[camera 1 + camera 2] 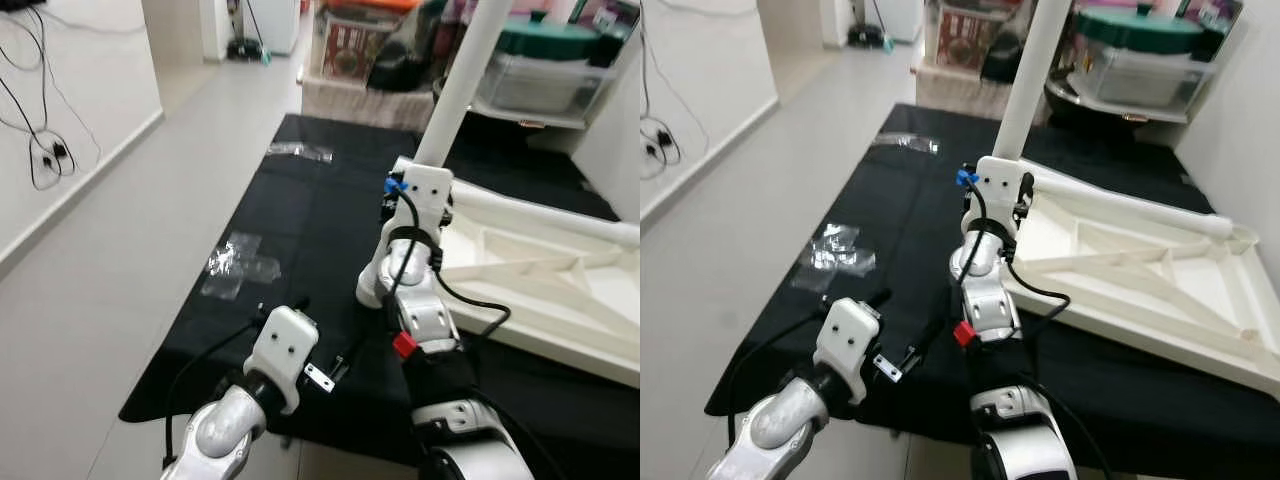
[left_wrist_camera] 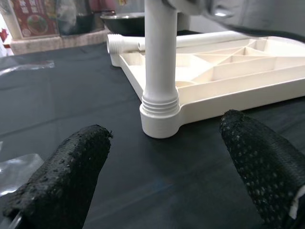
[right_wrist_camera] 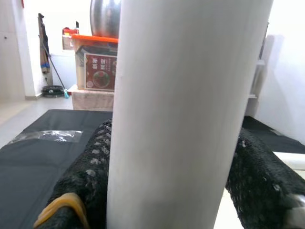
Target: Building children table
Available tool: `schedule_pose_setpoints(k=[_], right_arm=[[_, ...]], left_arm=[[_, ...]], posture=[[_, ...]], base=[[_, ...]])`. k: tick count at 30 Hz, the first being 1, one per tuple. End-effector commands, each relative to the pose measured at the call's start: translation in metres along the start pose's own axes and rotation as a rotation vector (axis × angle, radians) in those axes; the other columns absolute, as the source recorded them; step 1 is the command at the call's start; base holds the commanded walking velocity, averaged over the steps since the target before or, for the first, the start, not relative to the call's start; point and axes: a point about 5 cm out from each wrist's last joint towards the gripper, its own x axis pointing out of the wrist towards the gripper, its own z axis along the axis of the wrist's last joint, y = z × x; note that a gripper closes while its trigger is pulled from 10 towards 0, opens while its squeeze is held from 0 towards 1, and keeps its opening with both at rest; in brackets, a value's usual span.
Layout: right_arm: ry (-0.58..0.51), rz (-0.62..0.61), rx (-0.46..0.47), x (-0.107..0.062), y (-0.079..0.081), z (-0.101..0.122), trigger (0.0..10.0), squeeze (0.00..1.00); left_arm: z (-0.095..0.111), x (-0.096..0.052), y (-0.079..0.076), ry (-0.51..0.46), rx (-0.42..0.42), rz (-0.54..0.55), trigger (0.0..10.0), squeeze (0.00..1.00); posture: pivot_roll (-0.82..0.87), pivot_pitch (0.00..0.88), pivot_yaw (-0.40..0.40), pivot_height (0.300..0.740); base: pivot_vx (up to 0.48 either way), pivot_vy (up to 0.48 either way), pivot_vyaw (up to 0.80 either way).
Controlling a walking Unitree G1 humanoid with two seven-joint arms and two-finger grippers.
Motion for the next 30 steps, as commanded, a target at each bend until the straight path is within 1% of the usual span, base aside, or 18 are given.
schedule_pose_setpoints(k=[1, 2, 4, 5, 6, 7, 11, 14, 15, 17, 19, 20, 22, 24, 26, 27, 29, 30], right_arm=[[0.024, -0.024, -0.042, -0.004, -0.014, -0.013, 10.0, 0.0], [0.084, -0.013, -0.11, -0.016, -0.028, -0.033, 10.0, 0.0], [0.105, -0.012, -0.138, -0.021, -0.033, -0.04, 10.0, 0.0], [0.172, -0.064, -0.192, -0.026, -0.049, -0.051, 10.0, 0.0], [0.186, -0.077, -0.208, -0.027, -0.053, -0.053, 10.0, 0.0], [0.197, -0.104, -0.232, -0.028, -0.059, -0.055, 10.0, 0.0], [0.201, -0.141, -0.25, -0.028, -0.067, -0.054, 10.0, 0.0], [0.134, -0.2, -0.289, -0.023, -0.076, -0.039, 10.0, 0.0], [0.11, -0.21, -0.255, -0.021, -0.077, -0.032, 10.0, 0.0], [0.11, -0.21, -0.255, -0.021, -0.077, -0.032, 10.0, 0.0], [0.061, -0.194, -0.147, -0.018, -0.072, -0.018, 10.0, 0.0], [0.061, -0.194, -0.147, -0.018, -0.072, -0.018, 10.0, 0.0], [0.046, -0.166, -0.064, -0.018, -0.063, -0.004, 10.0, 0.0], [0.044, -0.158, -0.048, -0.019, -0.06, 0.0, 10.0, 0.0], [-0.008, -0.154, -0.071, -0.021, -0.054, 0.013, 10.0, 0.0], [-0.008, -0.154, -0.071, -0.021, -0.054, 0.013, 10.0, 0.0], [-0.093, -0.172, -0.1, -0.022, -0.051, 0.026, 10.0, 0.0], [-0.093, -0.172, -0.1, -0.022, -0.051, 0.026, 10.0, 0.0]], left_arm=[[-0.004, -0.001, -0.001, 0.01, -0.006, -0.003, 10.0, 0.0], [-0.004, 0.0, -0.001, 0.009, -0.005, -0.005, 10.0, 0.0], [-0.004, 0.0, -0.001, 0.009, -0.004, -0.007, 10.0, 0.0], [-0.005, 0.001, -0.002, 0.009, -0.001, -0.013, 10.0, 0.0], [-0.005, 0.001, -0.002, 0.01, -0.001, -0.013, 10.0, 0.0], [-0.005, 0.001, -0.002, 0.01, -0.002, -0.013, 10.0, 0.0], [-0.005, 0.001, -0.002, 0.009, -0.002, -0.013, 10.0, 0.0], [-0.005, 0.002, -0.001, 0.008, 0.0, -0.015, 10.0, 0.0], [-0.005, 0.002, 0.0, 0.007, 0.0, -0.014, 10.0, 0.0], [-0.005, 0.002, 0.0, 0.007, 0.0, -0.014, 10.0, 0.0], [-0.005, 0.002, 0.0, 0.008, -0.002, -0.014, 10.0, 0.0], [-0.005, 0.002, 0.0, 0.008, -0.002, -0.014, 10.0, 0.0], [-0.005, 0.002, -0.001, 0.008, -0.002, -0.017, 10.0, 0.0], [-0.006, 0.002, -0.001, 0.008, -0.002, -0.018, 10.0, 0.0], [-0.005, 0.002, 0.001, 0.008, 0.001, -0.016, 10.0, 0.0], [-0.005, 0.002, 0.001, 0.008, 0.001, -0.016, 10.0, 0.0], [-0.005, 0.003, 0.002, 0.007, 0.005, -0.017, 10.0, 0.0], [-0.005, 0.003, 0.002, 0.007, 0.005, -0.017, 10.0, 0.0]], posture=[[0.08, 0.045, -0.09, 0.74], [0.08, 0.043, -0.089, 0.74], [0.08, 0.043, -0.089, 0.74], [0.07, 0.04, -0.086, 0.74], [0.07, 0.034, -0.087, 0.74], [0.07, 0.034, -0.087, 0.74], [0.07, 0.034, -0.083, 0.74], [0.07, 0.039, -0.083, 0.74], [0.07, 0.039, -0.083, 0.74], [0.07, 0.039, -0.083, 0.74], [0.07, 0.041, -0.079, 0.74], [0.07, 0.041, -0.079, 0.74], [0.07, 0.041, -0.079, 0.74], [0.07, 0.045, -0.074, 0.74], [0.07, 0.047, -0.074, 0.74], [0.07, 0.047, -0.074, 0.74], [0.08, 0.046, -0.07, 0.74], [0.08, 0.046, -0.07, 0.74]], base=[[0.0, 0.0, 0.0], [0.0, 0.0, 0.0], [0.0, 0.0, 0.0], [0.0, 0.0, 0.0], [0.0, 0.0, 0.0], [0.0, 0.0, 0.0], [0.0, 0.0, 0.0], [0.0, 0.0, 0.0], [0.0, 0.0, 0.0], [0.0, 0.0, 0.0], [0.0, 0.0, 0.0], [0.0, 0.0, 0.0], [0.0, 0.0, 0.0], [0.0, 0.0, 0.0], [0.0, 0.0, 0.0], [0.0, 0.0, 0.0], [0.0, 0.0, 0.0], [0.0, 0.0, 0.0]])
